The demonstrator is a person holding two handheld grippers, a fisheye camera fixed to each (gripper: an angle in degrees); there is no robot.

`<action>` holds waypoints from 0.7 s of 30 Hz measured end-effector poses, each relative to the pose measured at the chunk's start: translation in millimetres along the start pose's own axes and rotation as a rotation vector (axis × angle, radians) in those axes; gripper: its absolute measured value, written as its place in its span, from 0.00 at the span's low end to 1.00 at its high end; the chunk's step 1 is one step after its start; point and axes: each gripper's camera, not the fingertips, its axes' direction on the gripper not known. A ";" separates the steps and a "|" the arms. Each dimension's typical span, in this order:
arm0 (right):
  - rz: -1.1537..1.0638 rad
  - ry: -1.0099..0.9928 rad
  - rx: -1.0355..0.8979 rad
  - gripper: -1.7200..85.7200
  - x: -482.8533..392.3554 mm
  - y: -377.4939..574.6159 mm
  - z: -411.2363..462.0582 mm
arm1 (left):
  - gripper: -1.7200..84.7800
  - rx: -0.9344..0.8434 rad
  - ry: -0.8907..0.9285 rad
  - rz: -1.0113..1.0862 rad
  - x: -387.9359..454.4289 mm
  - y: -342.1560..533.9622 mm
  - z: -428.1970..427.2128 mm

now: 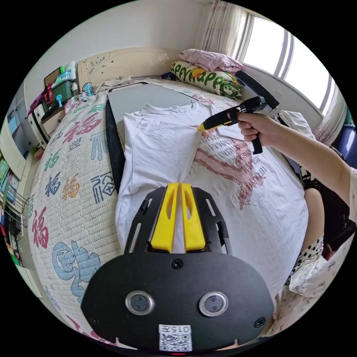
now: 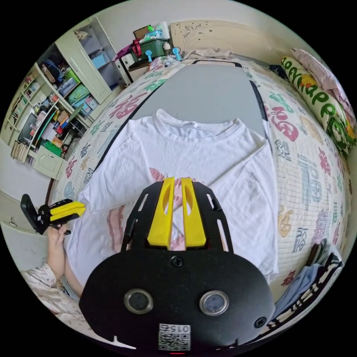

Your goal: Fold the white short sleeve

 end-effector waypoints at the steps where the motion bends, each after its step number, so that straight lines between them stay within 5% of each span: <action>1: 0.005 0.010 0.014 0.08 9.2 -9.0 -3.3 | 0.04 0.040 -0.008 -0.031 -17.6 -8.6 -6.4; 11: 0.171 0.044 0.134 0.12 107.0 -186.5 66.0 | 0.08 0.121 0.089 -0.162 -144.9 -156.7 90.0; 21: 0.090 0.105 0.141 0.06 20.1 -363.7 196.1 | 0.10 -0.098 -0.007 -0.163 -228.1 -204.4 225.3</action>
